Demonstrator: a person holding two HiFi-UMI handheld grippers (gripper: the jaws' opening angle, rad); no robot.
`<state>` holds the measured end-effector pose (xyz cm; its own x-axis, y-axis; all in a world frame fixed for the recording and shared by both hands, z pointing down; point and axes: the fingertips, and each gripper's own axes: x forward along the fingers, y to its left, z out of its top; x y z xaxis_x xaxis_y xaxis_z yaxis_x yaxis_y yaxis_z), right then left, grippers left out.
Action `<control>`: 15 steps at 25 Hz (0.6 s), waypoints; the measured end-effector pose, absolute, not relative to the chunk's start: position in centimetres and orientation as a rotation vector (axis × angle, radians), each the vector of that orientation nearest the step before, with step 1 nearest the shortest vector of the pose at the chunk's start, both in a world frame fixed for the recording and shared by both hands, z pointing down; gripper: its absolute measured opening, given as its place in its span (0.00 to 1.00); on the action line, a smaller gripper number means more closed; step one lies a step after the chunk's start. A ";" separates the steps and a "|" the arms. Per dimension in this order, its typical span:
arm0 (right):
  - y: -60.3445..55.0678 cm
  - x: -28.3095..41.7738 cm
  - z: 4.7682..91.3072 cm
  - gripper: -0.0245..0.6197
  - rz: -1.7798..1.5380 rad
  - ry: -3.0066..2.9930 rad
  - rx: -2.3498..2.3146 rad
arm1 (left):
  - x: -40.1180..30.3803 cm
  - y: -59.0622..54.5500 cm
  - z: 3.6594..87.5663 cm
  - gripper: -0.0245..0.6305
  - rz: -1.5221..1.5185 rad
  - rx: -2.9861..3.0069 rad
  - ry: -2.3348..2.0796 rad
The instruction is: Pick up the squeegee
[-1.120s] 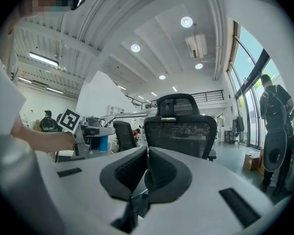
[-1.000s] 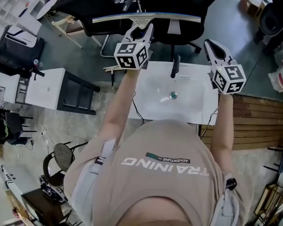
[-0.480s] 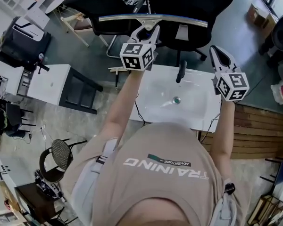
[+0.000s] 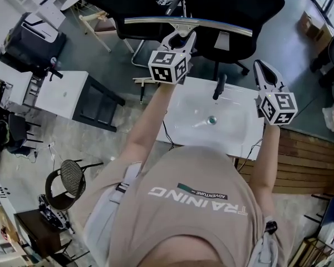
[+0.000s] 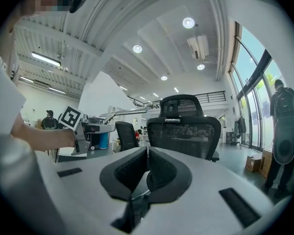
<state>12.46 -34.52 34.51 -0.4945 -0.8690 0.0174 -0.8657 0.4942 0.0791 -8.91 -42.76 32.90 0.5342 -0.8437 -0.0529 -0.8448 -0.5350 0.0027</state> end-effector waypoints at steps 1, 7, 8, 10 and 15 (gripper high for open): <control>-34.5 12.4 34.5 0.10 -0.092 -2.667 1.549 | -8.9 -42.8 32.9 0.19 0.073 -2.732 1.503; -34.4 12.2 34.6 0.10 -0.094 -2.668 1.533 | -9.0 -42.6 33.0 0.19 0.073 -2.736 1.503; -34.4 12.1 34.8 0.10 -0.090 -2.668 1.530 | -9.1 -42.7 33.1 0.19 0.074 -2.736 1.505; -34.5 12.1 35.2 0.10 -0.081 -2.665 1.527 | -9.3 -42.7 33.3 0.19 0.074 -2.737 1.513; -34.4 11.9 35.1 0.10 -0.080 -2.664 1.525 | -9.8 -42.6 33.8 0.19 0.066 -2.739 1.531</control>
